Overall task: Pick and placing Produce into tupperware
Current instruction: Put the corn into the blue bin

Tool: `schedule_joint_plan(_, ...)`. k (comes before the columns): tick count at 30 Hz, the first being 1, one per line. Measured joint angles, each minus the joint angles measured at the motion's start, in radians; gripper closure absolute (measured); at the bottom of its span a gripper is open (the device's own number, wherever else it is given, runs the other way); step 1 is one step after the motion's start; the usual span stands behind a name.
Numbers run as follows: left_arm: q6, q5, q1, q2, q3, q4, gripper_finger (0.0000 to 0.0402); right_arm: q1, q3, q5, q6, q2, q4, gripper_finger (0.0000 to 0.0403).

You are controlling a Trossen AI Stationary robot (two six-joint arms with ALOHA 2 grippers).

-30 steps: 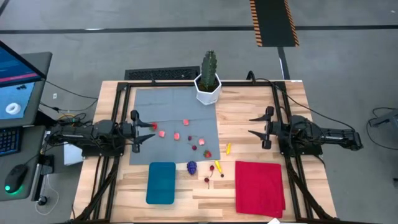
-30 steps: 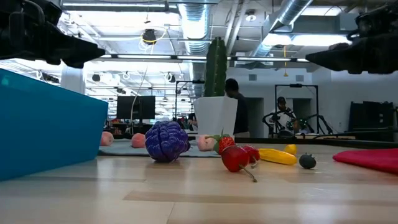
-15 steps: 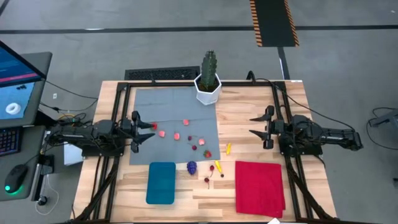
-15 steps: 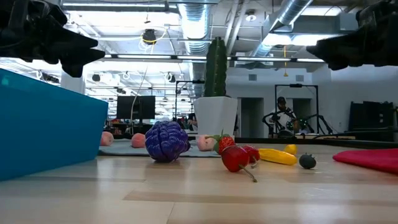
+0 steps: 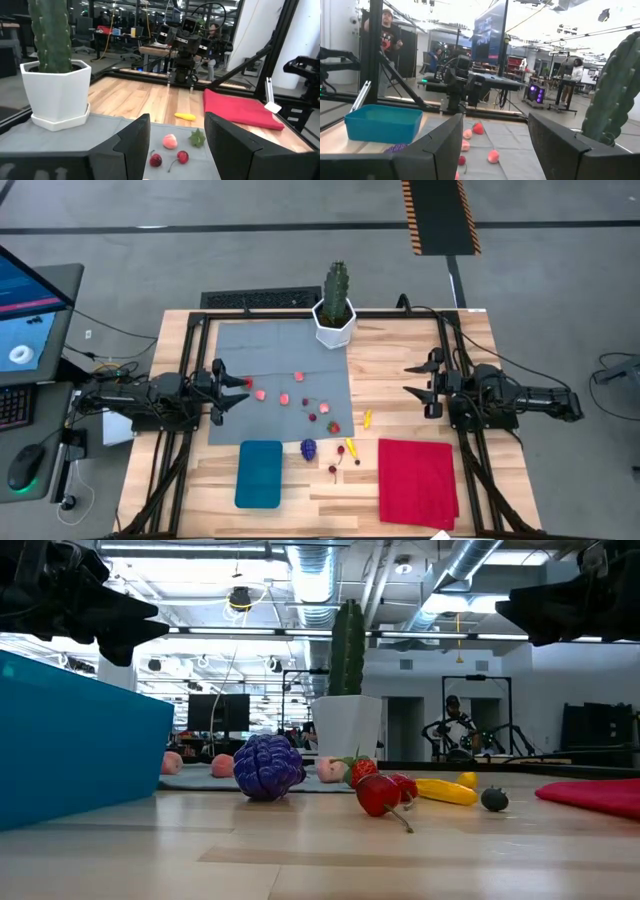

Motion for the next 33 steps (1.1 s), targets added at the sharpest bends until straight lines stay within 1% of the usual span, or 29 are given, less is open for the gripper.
schedule_joint_plan(33, 0.002, 0.0, 0.0, 0.0, 0.001, -0.007, 0.0223, 0.0, 0.0, 0.001, 0.0, 0.0, -0.008, 0.0154)
